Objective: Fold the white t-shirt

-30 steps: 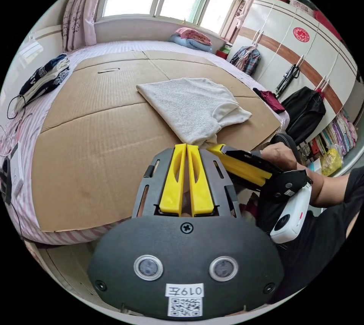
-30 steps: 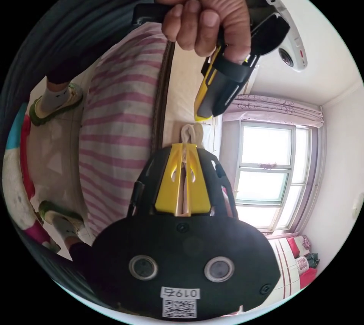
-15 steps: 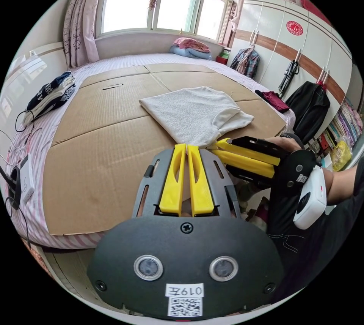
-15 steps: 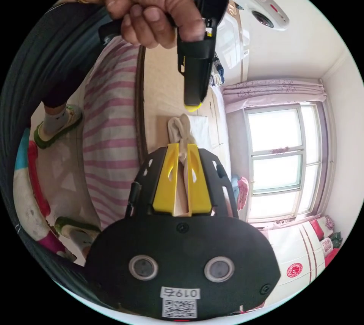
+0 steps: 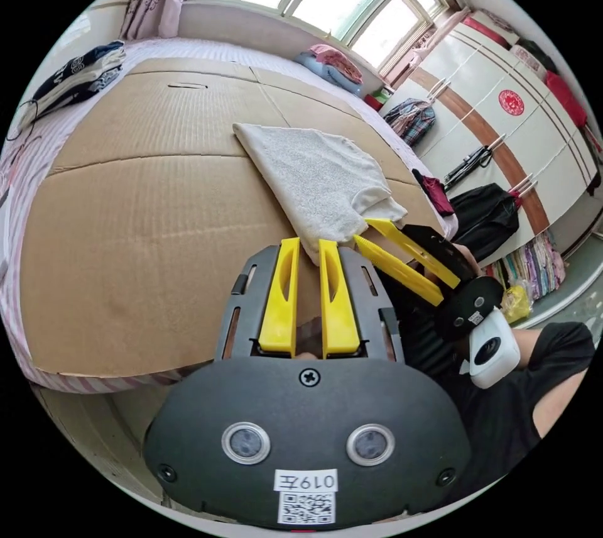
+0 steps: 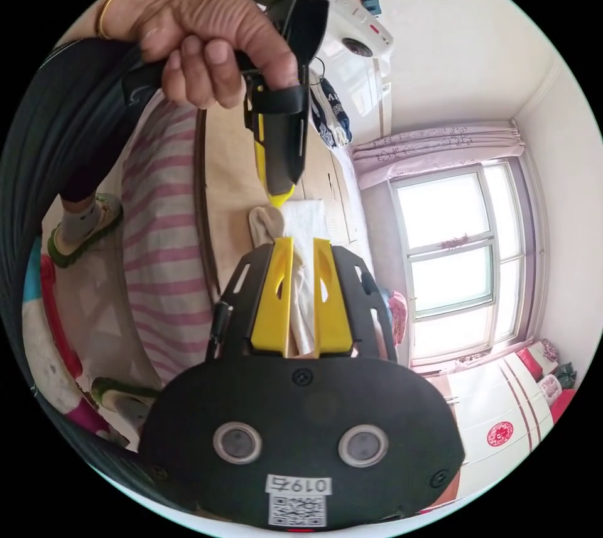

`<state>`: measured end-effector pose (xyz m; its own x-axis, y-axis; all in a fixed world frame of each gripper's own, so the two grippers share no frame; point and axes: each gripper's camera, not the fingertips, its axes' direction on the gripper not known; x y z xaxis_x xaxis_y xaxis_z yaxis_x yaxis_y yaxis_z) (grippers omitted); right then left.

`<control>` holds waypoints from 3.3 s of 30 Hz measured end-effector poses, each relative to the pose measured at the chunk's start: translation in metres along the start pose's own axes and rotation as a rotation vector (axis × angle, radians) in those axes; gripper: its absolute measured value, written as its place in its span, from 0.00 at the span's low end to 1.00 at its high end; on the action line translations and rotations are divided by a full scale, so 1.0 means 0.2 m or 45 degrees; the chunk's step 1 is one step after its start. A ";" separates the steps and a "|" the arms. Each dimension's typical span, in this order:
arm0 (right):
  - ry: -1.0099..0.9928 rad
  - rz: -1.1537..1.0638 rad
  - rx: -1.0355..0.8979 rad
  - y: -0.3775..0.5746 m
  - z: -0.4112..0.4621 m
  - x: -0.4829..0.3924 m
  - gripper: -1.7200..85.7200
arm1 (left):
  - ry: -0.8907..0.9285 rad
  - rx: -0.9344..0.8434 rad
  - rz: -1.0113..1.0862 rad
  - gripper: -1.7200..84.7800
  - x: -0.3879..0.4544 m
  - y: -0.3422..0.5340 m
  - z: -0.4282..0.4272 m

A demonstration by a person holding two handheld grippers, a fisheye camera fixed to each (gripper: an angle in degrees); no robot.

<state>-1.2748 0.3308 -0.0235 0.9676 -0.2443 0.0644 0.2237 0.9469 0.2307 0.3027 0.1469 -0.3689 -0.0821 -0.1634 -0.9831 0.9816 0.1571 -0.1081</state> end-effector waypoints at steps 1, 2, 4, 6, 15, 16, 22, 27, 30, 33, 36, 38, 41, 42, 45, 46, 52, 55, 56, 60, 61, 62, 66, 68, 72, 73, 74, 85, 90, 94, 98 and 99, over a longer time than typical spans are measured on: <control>-0.008 -0.003 0.002 0.00 0.00 0.00 0.08 | 0.028 0.003 -0.015 0.05 -0.02 0.00 -0.01; -0.004 -0.009 0.001 0.00 0.00 0.00 0.08 | 0.076 0.007 -0.045 0.06 -0.07 -0.02 -0.02; -0.012 -0.014 -0.003 -0.01 0.01 0.00 0.08 | 0.144 0.007 -0.098 0.07 -0.15 -0.03 -0.04; -0.027 -0.001 -0.002 -0.01 0.02 0.02 0.08 | 0.258 0.001 -0.154 0.09 -0.25 -0.06 -0.04; -0.043 0.016 0.010 -0.03 0.02 0.06 0.08 | 0.366 -0.036 -0.276 0.09 -0.47 -0.18 -0.04; -0.045 0.018 0.007 -0.03 0.03 0.07 0.08 | 0.386 -0.035 -0.279 0.08 -0.48 -0.19 -0.04; -0.068 0.019 0.023 -0.05 0.03 0.07 0.09 | 0.364 -0.053 -0.320 0.05 -0.57 -0.26 -0.05; -0.124 0.063 0.024 -0.09 0.04 0.11 0.11 | 0.461 0.000 -0.366 0.04 -0.67 -0.29 -0.10; -0.106 0.091 0.031 -0.12 0.06 0.12 0.11 | 0.504 0.010 -0.377 0.04 -0.72 -0.30 -0.11; -0.128 0.061 -0.019 -0.16 0.11 0.10 0.11 | 0.522 0.015 -0.382 0.04 -0.75 -0.31 -0.13; -0.108 0.052 -0.053 -0.18 0.15 0.08 0.12 | 0.558 0.020 -0.386 0.04 -0.78 -0.32 -0.14; -0.128 0.090 -0.036 -0.20 0.14 0.11 0.12 | 0.547 0.020 -0.382 0.04 -0.79 -0.33 -0.14; -0.163 0.125 -0.016 -0.23 0.12 0.15 0.12 | 0.542 0.021 -0.379 0.04 -0.80 -0.34 -0.15; -0.165 0.128 -0.019 -0.23 0.13 0.15 0.12 | 0.547 0.023 -0.380 0.04 -0.81 -0.34 -0.15; -0.128 0.089 -0.064 -0.26 0.16 0.12 0.12 | 0.563 0.027 -0.377 0.03 -0.82 -0.35 -0.16; -0.111 0.060 -0.082 -0.27 0.17 0.10 0.12 | 0.564 0.028 -0.377 0.03 -0.82 -0.35 -0.16; -0.029 0.021 -0.111 -0.31 0.19 0.05 0.07 | 0.579 0.029 -0.384 0.04 -0.84 -0.35 -0.16; -0.007 0.005 -0.107 -0.32 0.18 0.04 0.03 | 0.570 0.024 -0.376 0.04 -0.84 -0.35 -0.16; -0.002 -0.013 -0.111 -0.33 0.18 0.03 0.02 | 0.569 0.021 -0.372 0.04 -0.84 -0.35 -0.15; 0.005 -0.087 -0.119 -0.35 0.14 0.03 0.02 | 0.560 0.008 -0.353 0.04 -0.82 -0.35 -0.14; -0.023 -0.113 -0.127 -0.36 0.14 0.01 0.02 | 0.547 0.004 -0.355 0.04 -0.82 -0.35 -0.14; -0.039 -0.136 -0.134 -0.37 0.15 -0.01 0.01 | 0.510 -0.013 -0.358 0.04 -0.82 -0.36 -0.13; 0.028 -0.220 -0.154 -0.39 0.19 -0.12 0.01 | 0.420 -0.048 -0.349 0.04 -0.79 -0.36 -0.11; 0.035 -0.234 -0.164 -0.41 0.18 -0.14 0.01 | 0.396 -0.064 -0.341 0.03 -0.78 -0.36 -0.09; 0.059 -0.233 -0.166 -0.42 0.16 -0.13 0.01 | 0.442 -0.055 -0.323 0.04 -0.76 -0.36 -0.08; 0.057 -0.240 -0.166 -0.42 0.16 -0.14 0.01 | 0.440 -0.054 -0.321 0.04 -0.76 -0.36 -0.08; 0.045 -0.253 -0.166 -0.43 0.17 -0.15 0.01 | 0.417 -0.061 -0.321 0.04 -0.76 -0.36 -0.07; 0.112 -0.340 -0.185 -0.43 0.17 -0.29 0.01 | 0.316 -0.112 -0.283 0.04 -0.68 -0.35 -0.02; 0.146 -0.306 -0.177 -0.42 0.15 -0.30 0.01 | 0.316 -0.086 -0.241 0.04 -0.63 -0.35 -0.02; 0.115 -0.261 -0.152 -0.40 0.12 -0.26 0.01 | 0.338 -0.066 -0.230 0.04 -0.62 -0.34 -0.03; 0.134 -0.316 -0.164 -0.39 0.13 -0.33 0.01 | 0.235 -0.134 -0.203 0.04 -0.58 -0.34 0.02; 0.138 -0.316 -0.165 -0.39 0.13 -0.33 0.01 | 0.226 -0.134 -0.200 0.04 -0.57 -0.34 0.02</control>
<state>-1.3592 0.2674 -0.0209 0.8867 -0.4546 -0.0841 0.4614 0.8815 0.1000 0.2465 0.1507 -0.2492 -0.2706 -0.0219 -0.9625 0.9318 0.2453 -0.2675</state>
